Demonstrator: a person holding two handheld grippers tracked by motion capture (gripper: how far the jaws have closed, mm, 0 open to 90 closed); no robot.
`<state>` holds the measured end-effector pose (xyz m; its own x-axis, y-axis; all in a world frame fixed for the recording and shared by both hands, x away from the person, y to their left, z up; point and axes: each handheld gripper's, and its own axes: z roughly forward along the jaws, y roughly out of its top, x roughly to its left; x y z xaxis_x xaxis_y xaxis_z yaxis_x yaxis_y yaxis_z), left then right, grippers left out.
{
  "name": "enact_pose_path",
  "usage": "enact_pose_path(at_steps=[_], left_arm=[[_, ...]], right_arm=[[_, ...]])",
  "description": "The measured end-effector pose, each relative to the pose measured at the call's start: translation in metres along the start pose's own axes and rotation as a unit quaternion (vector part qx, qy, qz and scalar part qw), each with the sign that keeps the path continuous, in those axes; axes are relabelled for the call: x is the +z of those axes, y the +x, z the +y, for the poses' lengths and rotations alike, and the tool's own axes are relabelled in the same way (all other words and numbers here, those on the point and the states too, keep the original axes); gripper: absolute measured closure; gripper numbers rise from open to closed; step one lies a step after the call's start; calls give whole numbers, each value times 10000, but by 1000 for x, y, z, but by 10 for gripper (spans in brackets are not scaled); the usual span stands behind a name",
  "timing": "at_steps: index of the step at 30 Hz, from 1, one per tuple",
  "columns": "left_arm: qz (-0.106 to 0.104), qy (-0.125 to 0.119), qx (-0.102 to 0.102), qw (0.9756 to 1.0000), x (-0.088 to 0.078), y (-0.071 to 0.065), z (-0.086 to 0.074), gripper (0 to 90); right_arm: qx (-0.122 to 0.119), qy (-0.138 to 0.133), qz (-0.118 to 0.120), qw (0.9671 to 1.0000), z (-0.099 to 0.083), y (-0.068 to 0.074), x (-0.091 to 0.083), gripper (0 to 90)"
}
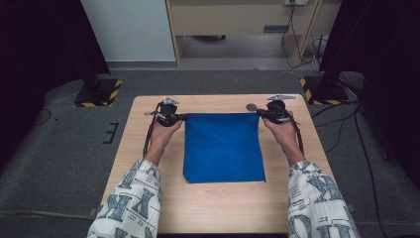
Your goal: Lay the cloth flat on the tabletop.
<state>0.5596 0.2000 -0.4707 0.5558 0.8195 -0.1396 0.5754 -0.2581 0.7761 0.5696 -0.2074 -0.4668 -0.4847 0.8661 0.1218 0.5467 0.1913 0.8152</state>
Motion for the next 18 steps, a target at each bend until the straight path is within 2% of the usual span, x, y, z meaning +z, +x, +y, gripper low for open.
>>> enact_pose_path(at_steps=[3,5,6,7,8,9,10,11,12,16,18], left_arm=[[2,30,1,10000,3,1,-2,880],[84,2,-20,10000,5,2,-2,850],[221,-152,-159,9995,6,5,-2,655],[221,-152,-159,9995,6,5,-2,556],[259,-205,-214,9992,6,6,-2,556],[298,-223,-228,9990,5,6,-2,485],[335,-263,-253,9988,3,8,-2,417],[335,-263,-253,9988,3,8,-2,385],[351,-286,-292,9985,0,10,-1,364],[312,-338,-330,9984,-6,10,1,301],[313,-419,-248,9983,-12,9,3,244]], right_arm=[[25,11,5,10000,-1,-2,1,887],[27,39,-32,10000,-2,-3,3,852],[96,17,-209,9997,-2,-5,5,651],[96,17,-209,9997,-2,-5,5,651],[193,-19,-271,9994,-3,-7,5,558],[185,-41,-331,9993,-3,-8,5,508],[134,-152,-427,9989,-2,-10,2,394],[134,-152,-427,9989,-2,-10,2,394],[212,-194,-439,9986,-1,-12,-1,309],[194,-233,-390,9988,1,-11,-5,263],[79,-246,-407,9988,3,-6,-11,256]])
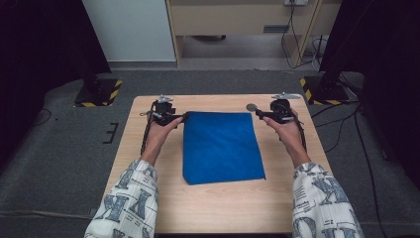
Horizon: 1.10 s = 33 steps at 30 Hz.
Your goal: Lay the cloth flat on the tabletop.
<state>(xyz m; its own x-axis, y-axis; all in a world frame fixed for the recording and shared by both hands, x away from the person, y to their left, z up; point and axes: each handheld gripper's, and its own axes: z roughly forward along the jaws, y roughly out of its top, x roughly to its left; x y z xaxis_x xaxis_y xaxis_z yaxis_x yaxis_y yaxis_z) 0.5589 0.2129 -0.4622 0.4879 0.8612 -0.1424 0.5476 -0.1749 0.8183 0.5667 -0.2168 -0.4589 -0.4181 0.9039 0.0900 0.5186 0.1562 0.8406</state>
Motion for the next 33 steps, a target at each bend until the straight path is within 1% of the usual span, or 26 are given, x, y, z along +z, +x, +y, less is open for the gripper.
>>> enact_pose_path(at_steps=[1,2,4,5,8,9,10,12,13,16,18,20,21,22,23,24,26,27,30,31,32,33], left_arm=[[0,0,0,10000,0,0,0,224],[-26,10,20,10000,-1,0,1,224],[20,25,84,10000,-3,-3,1,164],[22,32,84,10000,-4,-4,2,164],[35,92,46,9999,-4,-7,3,113],[25,117,41,9999,-5,-8,3,113],[75,170,69,9998,-6,-11,3,90],[77,172,67,9998,-7,-11,4,88],[81,160,25,9998,-8,-11,4,73],[20,115,-135,9998,-9,-11,5,72],[-8,73,-140,9999,-9,-12,5,72],[-115,-5,-186,9998,-9,-12,6,68],[-129,0,-163,9998,-9,-13,6,60],[-181,51,-95,9998,-10,-13,6,80],[-110,89,-15,9999,-9,-15,6,80],[30,202,135,9997,-5,-18,5,114],[136,339,256,9990,-1,-21,3,109],[136,339,256,9990,-1,-21,3,99],[217,581,424,9972,8,-25,-2,76],[212,615,448,9969,10,-25,-4,76],[206,720,456,9961,16,-26,-8,65],[206,720,456,9961,16,-26,-8,65]], right_arm=[[0,0,0,10000,0,0,0,256],[23,-7,8,10000,0,1,-1,254],[38,-20,27,10000,-1,6,-5,253],[38,-20,27,10000,-1,6,-5,253],[-14,-19,31,10000,-5,11,-9,248],[-14,-19,31,10000,-5,11,-9,248],[-4,-4,21,10000,-8,12,-13,251],[8,-35,30,10000,-11,13,-16,250],[-15,-8,42,10000,-14,14,-19,253],[-32,6,39,10000,-18,14,-22,257],[17,18,39,10000,-21,13,-23,259],[9,37,48,10000,-23,13,-24,259],[4,22,59,10000,-24,13,-24,263],[-57,155,103,9998,-26,14,-24,266],[-57,155,103,9998,-26,14,-24,266],[-115,183,105,9997,-30,17,-24,271],[-121,194,154,9996,-33,20,-25,271],[-121,194,154,9996,-33,20,-25,271],[-132,163,185,9996,-36,22,-28,272],[-132,163,185,9996,-36,22,-28,272],[-166,179,193,9995,-36,22,-29,272],[-162,172,199,9995,-36,22,-30,273]])
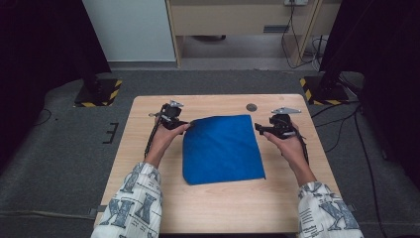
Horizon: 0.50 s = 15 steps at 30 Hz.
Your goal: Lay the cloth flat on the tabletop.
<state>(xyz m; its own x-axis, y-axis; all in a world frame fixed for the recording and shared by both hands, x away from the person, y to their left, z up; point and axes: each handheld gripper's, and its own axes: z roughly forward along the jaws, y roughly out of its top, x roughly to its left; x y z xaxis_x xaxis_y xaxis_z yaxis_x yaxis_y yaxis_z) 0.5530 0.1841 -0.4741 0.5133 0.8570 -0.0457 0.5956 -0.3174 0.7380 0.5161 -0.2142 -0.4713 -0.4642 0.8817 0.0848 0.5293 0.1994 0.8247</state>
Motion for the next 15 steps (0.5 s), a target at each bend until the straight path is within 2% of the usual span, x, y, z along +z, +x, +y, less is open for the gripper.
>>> enact_pose_path(at_steps=[2,5,8,12,13,15], left_arm=[[2,-2,-37,10000,5,0,-5,72],[29,143,-51,9999,14,1,-15,72],[-5,99,-161,9998,15,3,-20,69],[18,-183,-244,9995,2,5,-15,72],[-24,-259,-288,9992,-6,5,-13,74],[-19,-287,-271,9992,-9,4,-13,73]], right_arm=[[-19,-18,15,10000,0,0,-1,273],[-34,-16,32,10000,0,1,-2,274],[-44,1,38,10000,0,1,-2,273],[-70,9,72,9999,-1,3,-2,274],[-71,-2,92,9999,-2,4,-3,271],[-69,-19,107,9999,-2,5,-4,267]])
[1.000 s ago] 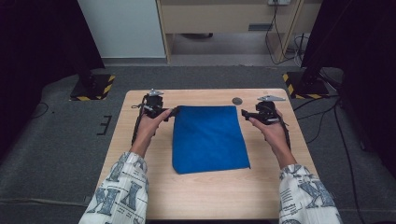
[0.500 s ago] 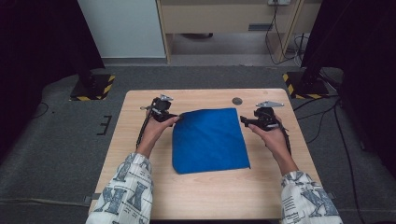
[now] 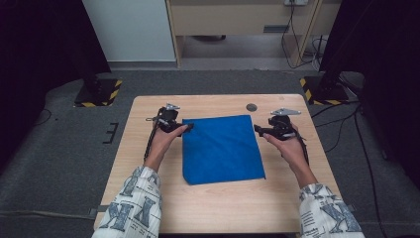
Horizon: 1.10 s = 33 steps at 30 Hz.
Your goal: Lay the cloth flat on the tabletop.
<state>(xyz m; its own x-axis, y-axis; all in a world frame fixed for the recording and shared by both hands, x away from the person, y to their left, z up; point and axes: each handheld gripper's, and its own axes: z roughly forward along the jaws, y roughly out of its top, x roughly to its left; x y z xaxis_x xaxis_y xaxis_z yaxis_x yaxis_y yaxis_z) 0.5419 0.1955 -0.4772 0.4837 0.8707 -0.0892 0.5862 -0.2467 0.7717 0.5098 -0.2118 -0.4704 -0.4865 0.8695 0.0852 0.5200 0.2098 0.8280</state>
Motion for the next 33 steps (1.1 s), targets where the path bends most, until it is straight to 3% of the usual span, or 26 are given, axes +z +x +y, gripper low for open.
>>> enact_pose_path(at_steps=[7,10,20,24,33], left_arm=[[-68,-129,21,9999,-28,-10,-9,73],[-100,-195,9,9998,-40,-13,-20,71],[-295,-359,2,9989,-53,-15,-37,71],[-449,-409,-181,9980,-55,-11,-46,71],[-194,-234,-115,9995,-58,-3,-55,70]], right_arm=[[-39,-29,179,9998,-3,11,-9,204],[-101,-41,415,9991,-6,21,-13,177],[-209,89,617,9978,-16,43,-6,176],[-315,242,730,9965,-19,53,-1,238],[-306,272,893,9952,-19,64,0,301]])
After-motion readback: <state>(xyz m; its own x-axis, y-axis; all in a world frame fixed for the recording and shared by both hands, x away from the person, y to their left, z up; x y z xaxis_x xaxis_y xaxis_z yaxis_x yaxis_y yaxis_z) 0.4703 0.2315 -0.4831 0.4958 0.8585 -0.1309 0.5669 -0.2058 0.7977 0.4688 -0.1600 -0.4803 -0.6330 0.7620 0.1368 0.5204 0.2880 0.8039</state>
